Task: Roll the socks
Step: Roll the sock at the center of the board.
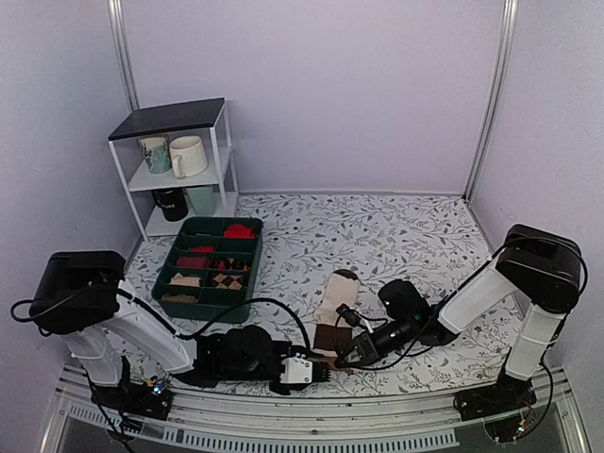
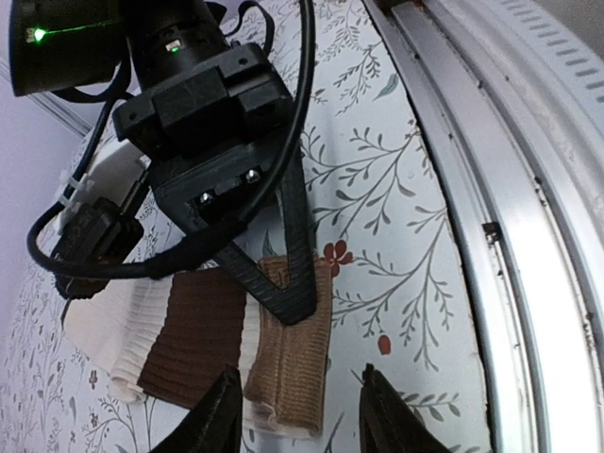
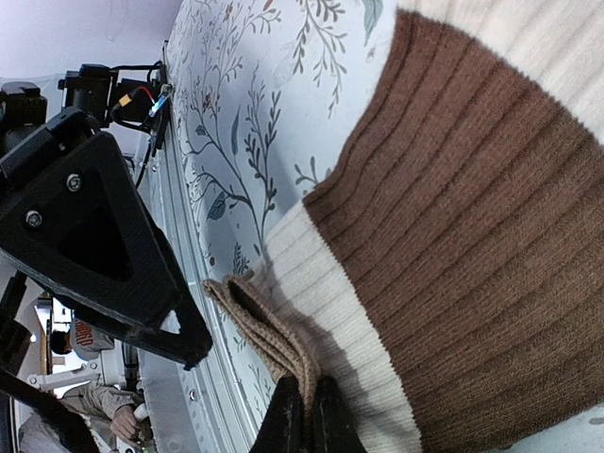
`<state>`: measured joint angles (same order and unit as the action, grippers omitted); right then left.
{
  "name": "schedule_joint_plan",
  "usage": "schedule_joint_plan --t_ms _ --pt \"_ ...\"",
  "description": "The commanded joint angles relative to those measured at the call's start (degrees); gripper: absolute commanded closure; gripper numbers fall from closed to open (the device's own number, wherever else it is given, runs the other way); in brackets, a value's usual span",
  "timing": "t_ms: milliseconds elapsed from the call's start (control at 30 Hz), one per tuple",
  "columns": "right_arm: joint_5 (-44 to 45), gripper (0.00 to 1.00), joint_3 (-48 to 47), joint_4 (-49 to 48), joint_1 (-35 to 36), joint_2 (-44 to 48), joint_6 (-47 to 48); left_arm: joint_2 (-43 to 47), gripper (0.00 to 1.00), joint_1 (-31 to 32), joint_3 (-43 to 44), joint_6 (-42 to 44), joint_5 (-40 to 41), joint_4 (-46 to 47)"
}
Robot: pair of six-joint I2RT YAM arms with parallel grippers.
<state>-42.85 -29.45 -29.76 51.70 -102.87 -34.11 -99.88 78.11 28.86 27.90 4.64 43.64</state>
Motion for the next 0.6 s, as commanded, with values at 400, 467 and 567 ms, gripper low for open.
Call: schedule_joint_plan --t_ms 400,467,567 --pt "1.61 1.0 1.4 7.68 0.04 -2.43 -0.09 -6.7 0.6 -1.58 5.3 2.47 0.08 -2.47" --pt "1.63 1.0 1.37 7.77 0.02 -2.43 -0.23 -7.03 0.62 -1.86 5.85 1.99 0.0 -4.24" --pt "1.46 1.0 1.29 7.94 0.03 -2.45 -0.26 -7.33 0.65 -2.61 6.74 0.52 -0.18 -6.97"
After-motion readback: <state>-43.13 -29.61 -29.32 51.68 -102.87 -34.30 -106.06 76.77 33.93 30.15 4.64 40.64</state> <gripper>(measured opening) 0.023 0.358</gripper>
